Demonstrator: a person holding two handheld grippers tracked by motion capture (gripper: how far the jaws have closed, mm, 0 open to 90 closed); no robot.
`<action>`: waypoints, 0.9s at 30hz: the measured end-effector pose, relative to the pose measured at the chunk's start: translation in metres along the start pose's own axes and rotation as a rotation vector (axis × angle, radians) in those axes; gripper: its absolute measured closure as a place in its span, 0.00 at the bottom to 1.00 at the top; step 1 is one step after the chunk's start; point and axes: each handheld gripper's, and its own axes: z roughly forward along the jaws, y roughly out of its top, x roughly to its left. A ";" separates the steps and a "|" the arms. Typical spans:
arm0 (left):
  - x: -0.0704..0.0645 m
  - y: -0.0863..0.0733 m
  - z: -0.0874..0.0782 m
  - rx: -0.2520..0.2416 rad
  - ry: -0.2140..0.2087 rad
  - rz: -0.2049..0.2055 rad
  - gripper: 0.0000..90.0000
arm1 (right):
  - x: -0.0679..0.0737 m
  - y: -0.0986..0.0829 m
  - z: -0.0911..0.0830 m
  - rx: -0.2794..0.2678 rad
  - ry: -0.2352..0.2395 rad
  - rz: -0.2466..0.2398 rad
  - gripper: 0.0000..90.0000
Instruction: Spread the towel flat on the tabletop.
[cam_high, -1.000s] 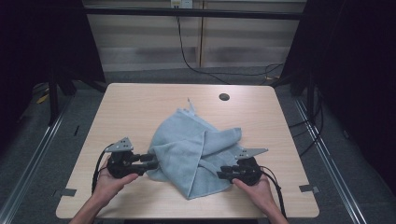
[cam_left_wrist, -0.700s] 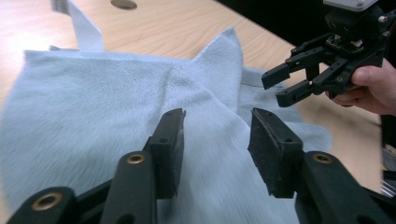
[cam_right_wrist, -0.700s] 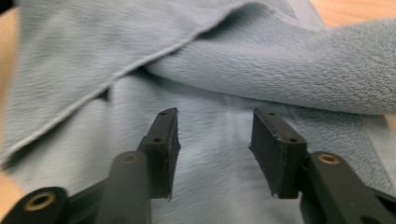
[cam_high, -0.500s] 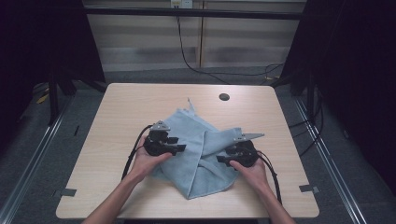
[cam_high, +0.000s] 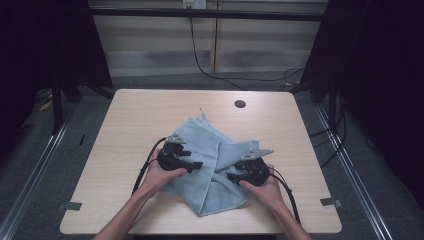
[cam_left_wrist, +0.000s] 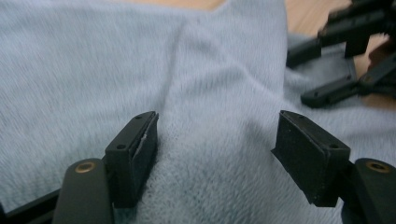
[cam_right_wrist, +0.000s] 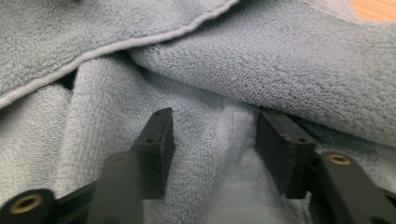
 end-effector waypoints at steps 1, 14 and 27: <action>-0.001 0.002 0.002 -0.015 -0.011 -0.009 0.34 | 0.000 0.000 0.000 -0.001 0.004 0.002 0.63; -0.017 -0.010 0.022 0.088 0.029 0.134 0.28 | 0.005 -0.002 0.001 -0.001 0.084 0.027 0.91; 0.005 -0.003 -0.032 -0.166 0.001 0.007 0.79 | -0.003 0.001 -0.013 -0.038 -0.001 0.041 0.95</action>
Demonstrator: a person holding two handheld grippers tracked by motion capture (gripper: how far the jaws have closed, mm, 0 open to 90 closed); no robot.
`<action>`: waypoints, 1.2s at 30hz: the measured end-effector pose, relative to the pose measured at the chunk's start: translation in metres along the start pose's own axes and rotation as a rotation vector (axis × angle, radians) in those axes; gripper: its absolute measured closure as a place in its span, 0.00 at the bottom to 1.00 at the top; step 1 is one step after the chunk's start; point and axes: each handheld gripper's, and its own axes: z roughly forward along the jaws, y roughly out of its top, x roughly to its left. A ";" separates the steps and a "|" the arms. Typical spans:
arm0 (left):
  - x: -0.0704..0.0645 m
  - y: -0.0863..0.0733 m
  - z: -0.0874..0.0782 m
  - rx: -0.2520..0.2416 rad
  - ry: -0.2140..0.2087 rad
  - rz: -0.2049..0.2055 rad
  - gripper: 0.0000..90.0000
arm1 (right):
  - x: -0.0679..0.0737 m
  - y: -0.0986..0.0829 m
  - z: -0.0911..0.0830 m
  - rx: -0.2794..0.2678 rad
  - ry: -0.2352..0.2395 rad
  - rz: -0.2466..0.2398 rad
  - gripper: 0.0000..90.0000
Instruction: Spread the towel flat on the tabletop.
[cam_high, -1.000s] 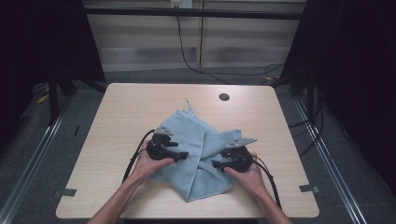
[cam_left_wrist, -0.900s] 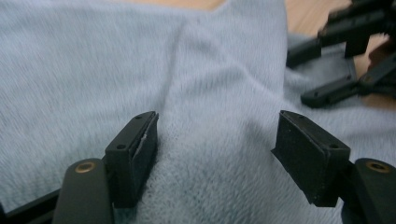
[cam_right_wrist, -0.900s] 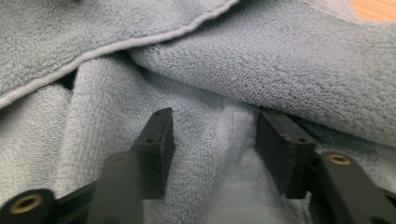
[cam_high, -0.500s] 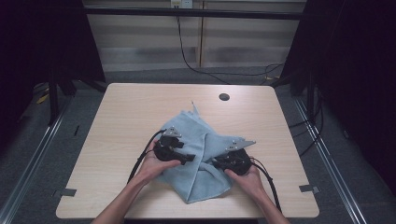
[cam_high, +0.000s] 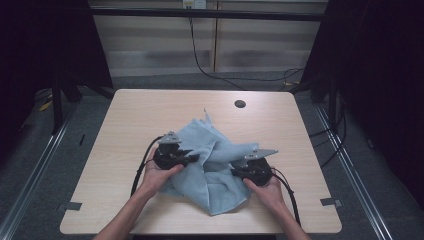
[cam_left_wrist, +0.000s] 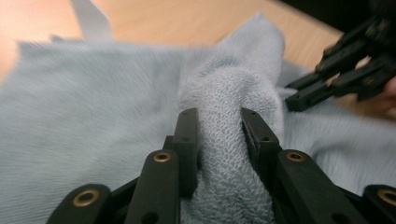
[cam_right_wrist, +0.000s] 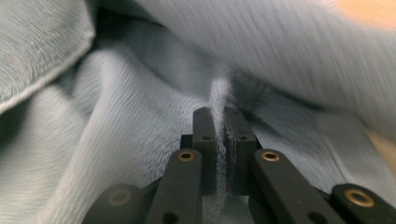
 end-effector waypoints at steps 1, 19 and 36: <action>0.002 0.002 -0.008 -0.026 0.013 -0.003 0.79 | -0.002 0.002 -0.004 -0.015 -0.016 0.006 0.95; 0.037 0.032 -0.108 -0.294 0.182 -0.095 0.80 | -0.031 0.045 -0.097 -0.357 -0.198 0.082 0.96; 0.026 0.022 -0.128 -0.333 0.205 -0.036 0.79 | -0.019 0.092 -0.123 -0.449 -0.198 0.023 0.96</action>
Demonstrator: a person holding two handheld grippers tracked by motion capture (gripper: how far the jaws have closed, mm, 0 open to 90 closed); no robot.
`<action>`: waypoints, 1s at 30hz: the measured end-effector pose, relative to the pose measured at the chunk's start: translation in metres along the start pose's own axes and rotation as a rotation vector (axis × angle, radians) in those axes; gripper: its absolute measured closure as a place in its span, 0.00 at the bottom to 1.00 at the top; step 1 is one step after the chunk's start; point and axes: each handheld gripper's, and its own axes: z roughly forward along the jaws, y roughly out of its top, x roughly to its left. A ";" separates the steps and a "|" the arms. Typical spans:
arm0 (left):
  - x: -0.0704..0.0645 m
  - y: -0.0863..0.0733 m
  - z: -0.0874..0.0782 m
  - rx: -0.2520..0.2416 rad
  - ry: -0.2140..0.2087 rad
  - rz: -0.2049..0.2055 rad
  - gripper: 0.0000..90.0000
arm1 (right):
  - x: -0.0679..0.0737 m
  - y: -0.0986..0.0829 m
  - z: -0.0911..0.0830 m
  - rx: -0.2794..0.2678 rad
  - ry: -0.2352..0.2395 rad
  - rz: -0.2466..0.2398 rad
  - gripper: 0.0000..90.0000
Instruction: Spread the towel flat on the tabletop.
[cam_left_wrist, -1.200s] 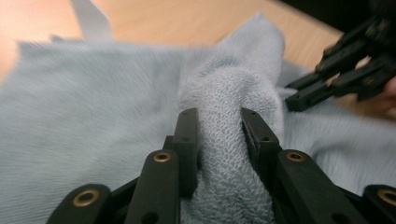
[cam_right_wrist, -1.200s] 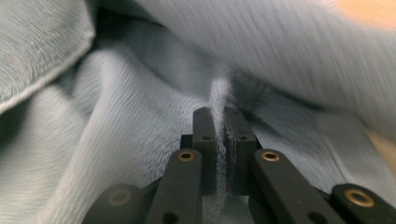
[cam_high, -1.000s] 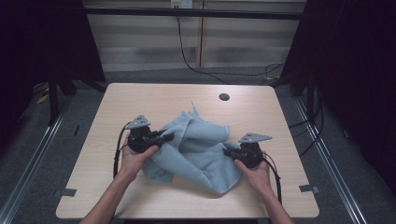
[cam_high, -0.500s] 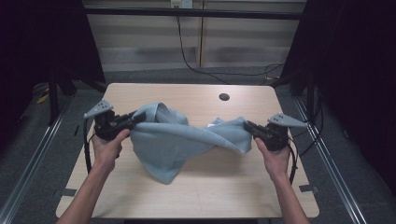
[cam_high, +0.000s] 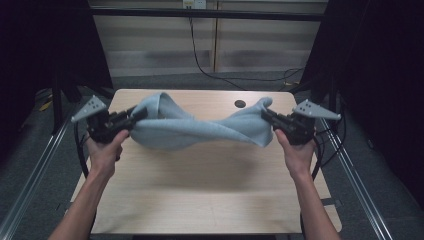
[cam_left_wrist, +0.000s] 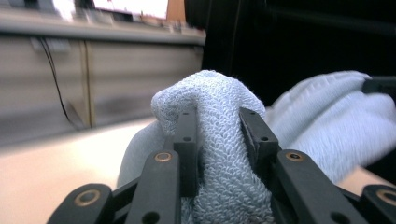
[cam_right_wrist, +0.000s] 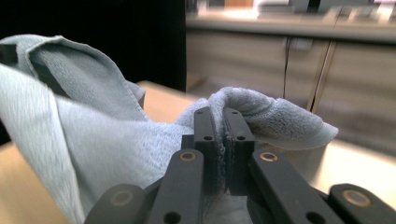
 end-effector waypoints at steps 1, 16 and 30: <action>-0.002 -0.016 0.001 0.035 -0.005 0.002 0.79 | -0.001 -0.015 0.001 0.037 0.009 0.017 0.96; -0.027 -0.085 -0.018 0.243 -0.129 -0.043 0.65 | 0.006 -0.121 -0.031 0.347 0.048 0.083 0.63; 0.024 -0.073 0.043 0.282 -0.017 -0.061 0.64 | 0.006 -0.145 0.036 0.499 0.039 0.048 0.54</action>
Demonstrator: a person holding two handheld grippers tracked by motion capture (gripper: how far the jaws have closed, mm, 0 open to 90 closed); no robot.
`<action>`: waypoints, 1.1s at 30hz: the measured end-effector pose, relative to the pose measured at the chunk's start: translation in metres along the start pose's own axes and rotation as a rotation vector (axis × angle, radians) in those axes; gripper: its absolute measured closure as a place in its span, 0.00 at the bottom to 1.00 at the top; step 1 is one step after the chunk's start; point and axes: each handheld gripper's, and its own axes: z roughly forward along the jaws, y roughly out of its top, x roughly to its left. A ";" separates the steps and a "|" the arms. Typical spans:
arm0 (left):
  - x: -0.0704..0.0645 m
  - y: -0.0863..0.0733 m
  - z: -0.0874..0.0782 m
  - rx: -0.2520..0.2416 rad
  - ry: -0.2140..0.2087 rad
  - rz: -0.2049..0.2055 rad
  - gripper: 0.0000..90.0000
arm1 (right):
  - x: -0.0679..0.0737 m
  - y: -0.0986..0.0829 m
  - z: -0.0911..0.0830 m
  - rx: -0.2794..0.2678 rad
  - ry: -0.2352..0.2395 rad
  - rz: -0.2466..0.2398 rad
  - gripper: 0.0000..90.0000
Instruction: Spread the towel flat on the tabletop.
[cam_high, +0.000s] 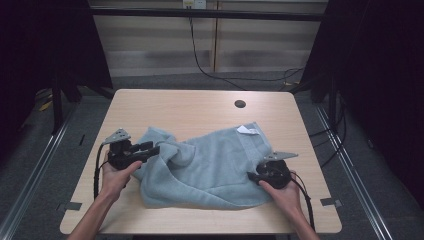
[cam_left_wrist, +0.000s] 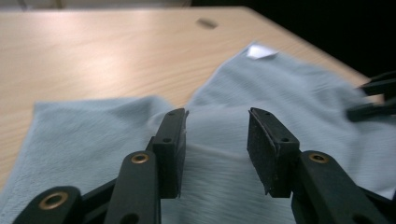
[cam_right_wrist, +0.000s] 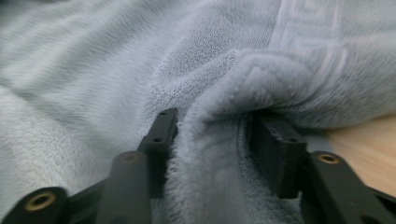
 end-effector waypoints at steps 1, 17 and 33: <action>0.003 -0.003 0.008 0.019 0.033 -0.004 0.64 | -0.001 0.003 0.003 -0.002 -0.002 -0.002 0.52; 0.002 -0.042 0.010 0.157 0.067 0.052 0.71 | -0.019 0.017 -0.013 -0.146 0.049 0.043 0.40; -0.008 -0.059 -0.014 0.145 0.102 0.077 0.71 | -0.031 -0.029 -0.035 -0.025 -0.101 0.070 0.76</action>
